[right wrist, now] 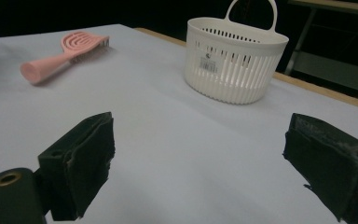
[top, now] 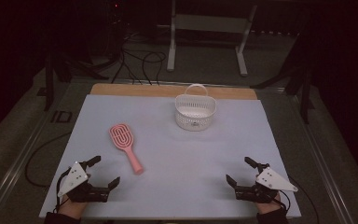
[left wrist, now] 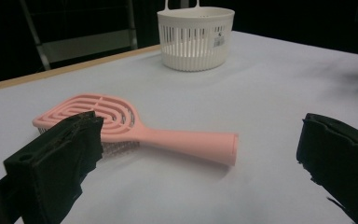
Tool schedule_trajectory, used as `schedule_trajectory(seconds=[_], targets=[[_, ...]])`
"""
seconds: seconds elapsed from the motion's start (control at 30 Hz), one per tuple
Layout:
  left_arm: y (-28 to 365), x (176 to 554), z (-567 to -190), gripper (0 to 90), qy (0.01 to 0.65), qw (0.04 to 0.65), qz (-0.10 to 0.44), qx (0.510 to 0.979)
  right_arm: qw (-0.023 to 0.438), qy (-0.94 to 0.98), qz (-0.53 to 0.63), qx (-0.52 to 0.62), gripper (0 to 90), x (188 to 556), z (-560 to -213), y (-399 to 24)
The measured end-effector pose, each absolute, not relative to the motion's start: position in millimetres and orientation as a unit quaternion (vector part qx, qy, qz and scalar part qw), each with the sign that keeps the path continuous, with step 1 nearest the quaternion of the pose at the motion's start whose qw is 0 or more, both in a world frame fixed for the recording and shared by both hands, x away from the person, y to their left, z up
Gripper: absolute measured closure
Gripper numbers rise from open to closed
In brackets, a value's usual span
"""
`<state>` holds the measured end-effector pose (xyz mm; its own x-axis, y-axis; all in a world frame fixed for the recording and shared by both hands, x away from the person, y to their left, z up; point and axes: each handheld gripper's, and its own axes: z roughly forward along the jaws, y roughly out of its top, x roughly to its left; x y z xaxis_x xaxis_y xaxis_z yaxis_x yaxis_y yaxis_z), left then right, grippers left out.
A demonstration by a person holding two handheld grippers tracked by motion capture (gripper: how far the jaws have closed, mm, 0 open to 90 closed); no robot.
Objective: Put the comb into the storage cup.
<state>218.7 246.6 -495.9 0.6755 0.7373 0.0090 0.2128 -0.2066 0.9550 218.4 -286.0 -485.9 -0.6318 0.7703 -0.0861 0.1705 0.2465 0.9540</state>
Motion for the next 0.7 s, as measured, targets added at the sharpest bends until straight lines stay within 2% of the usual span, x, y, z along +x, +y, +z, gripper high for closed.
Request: schedule_trajectory(seconds=[0.7], targets=[[241, 232, -445, 0.0, 0.293, 0.561, 0.201, 0.748, 0.288, 0.729, 0.534, 0.317, 8.4, 217, -483, -283]])
